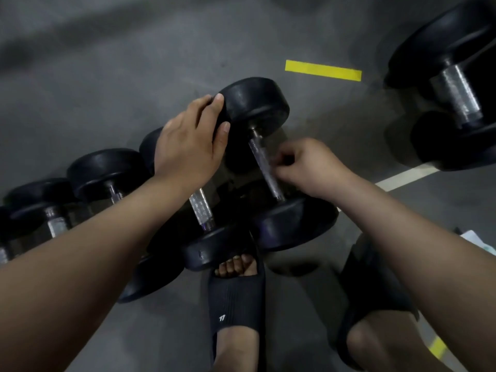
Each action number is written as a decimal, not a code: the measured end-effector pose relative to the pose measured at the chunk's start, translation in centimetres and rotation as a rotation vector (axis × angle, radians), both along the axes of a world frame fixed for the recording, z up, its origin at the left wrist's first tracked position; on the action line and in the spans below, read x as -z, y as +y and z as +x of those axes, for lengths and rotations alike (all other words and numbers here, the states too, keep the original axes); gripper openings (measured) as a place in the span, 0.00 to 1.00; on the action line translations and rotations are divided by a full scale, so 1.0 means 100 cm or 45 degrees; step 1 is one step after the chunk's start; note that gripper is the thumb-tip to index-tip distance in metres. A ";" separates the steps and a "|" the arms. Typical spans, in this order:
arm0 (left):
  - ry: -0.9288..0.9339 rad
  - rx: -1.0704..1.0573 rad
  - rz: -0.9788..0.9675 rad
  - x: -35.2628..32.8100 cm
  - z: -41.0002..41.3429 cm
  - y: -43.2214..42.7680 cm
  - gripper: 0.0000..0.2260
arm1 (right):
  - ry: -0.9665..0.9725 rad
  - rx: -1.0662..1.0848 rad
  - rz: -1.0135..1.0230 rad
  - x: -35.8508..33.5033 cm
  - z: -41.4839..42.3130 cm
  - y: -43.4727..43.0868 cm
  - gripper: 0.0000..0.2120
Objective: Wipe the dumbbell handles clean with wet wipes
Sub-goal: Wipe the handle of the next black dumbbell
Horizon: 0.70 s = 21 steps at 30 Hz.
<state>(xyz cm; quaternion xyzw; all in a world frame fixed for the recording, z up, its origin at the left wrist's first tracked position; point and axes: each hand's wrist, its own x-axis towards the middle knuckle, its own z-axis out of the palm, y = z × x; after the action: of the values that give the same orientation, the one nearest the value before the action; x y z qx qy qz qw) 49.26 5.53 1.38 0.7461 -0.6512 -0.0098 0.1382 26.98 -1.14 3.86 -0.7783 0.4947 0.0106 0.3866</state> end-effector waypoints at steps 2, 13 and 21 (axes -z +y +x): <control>-0.008 0.001 0.007 0.001 0.000 0.000 0.23 | 0.079 -0.114 0.109 -0.006 -0.005 -0.001 0.03; 0.000 0.027 0.041 -0.002 -0.002 0.001 0.23 | 0.197 -0.156 0.218 -0.015 0.000 -0.010 0.04; 0.291 -0.049 0.146 -0.017 -0.008 0.007 0.23 | 0.160 -0.102 0.218 -0.014 -0.002 -0.013 0.06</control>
<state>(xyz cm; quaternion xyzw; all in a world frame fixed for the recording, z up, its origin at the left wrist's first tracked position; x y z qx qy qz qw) 48.41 6.26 3.12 0.7591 -0.6152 -0.1294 0.1689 26.76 -2.48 5.26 -0.7593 0.4839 0.1171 0.4191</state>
